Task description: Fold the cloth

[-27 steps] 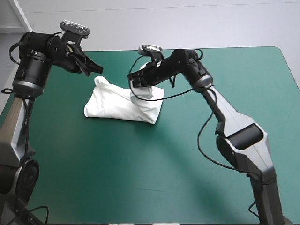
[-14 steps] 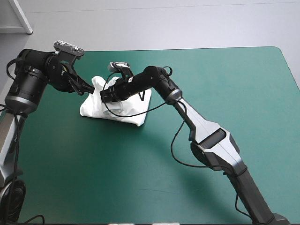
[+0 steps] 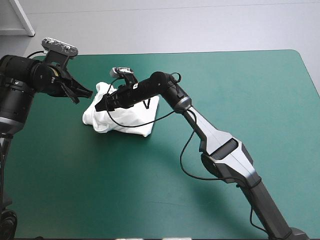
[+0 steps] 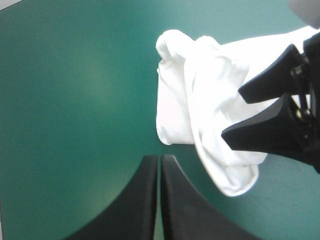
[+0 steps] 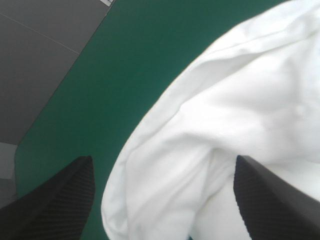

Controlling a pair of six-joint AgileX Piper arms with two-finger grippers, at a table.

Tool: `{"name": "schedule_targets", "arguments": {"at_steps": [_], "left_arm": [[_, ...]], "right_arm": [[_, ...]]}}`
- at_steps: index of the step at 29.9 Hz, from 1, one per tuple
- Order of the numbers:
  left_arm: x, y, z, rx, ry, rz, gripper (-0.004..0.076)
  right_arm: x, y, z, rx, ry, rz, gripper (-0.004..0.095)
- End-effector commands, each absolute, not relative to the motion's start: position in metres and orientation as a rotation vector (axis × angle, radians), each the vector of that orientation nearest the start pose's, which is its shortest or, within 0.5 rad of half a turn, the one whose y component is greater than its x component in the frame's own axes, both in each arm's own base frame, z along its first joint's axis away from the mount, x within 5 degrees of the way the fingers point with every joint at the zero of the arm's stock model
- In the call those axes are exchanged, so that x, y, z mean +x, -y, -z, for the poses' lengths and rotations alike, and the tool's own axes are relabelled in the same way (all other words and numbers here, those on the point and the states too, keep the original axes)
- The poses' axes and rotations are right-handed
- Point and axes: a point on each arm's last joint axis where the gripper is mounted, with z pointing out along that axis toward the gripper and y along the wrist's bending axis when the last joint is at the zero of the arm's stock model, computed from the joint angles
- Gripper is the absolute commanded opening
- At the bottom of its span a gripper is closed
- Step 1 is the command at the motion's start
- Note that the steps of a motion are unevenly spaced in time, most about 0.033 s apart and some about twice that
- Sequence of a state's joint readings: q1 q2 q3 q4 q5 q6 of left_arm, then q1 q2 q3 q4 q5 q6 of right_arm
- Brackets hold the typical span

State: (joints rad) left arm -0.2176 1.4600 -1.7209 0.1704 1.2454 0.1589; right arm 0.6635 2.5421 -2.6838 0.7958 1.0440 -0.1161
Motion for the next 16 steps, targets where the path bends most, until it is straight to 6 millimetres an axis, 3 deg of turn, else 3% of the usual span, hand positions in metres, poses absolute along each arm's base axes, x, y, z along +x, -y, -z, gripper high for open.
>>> {"name": "schedule_targets", "arguments": {"at_steps": [1, 6, 10, 16], "left_arm": [[0.272, 0.044, -0.460, 0.425, -2.398, -0.200, 0.0019], [0.271, 0.046, -0.459, 0.427, -2.399, -0.182, 0.0019], [0.271, 0.046, -0.459, 0.427, -2.399, -0.179, 0.0019], [0.268, 0.045, -0.462, 0.429, -2.388, -0.180, 0.0019]], "right_arm": [[0.386, -0.354, -0.370, -0.736, -2.083, -1.201, 0.0696], [0.384, -0.325, -0.398, -0.703, -2.112, -0.970, 0.0696], [0.384, -0.308, -0.416, -0.604, -2.112, -0.975, 0.0694], [0.389, -0.283, -0.417, -0.549, -2.213, -0.936, 0.0694]]}}
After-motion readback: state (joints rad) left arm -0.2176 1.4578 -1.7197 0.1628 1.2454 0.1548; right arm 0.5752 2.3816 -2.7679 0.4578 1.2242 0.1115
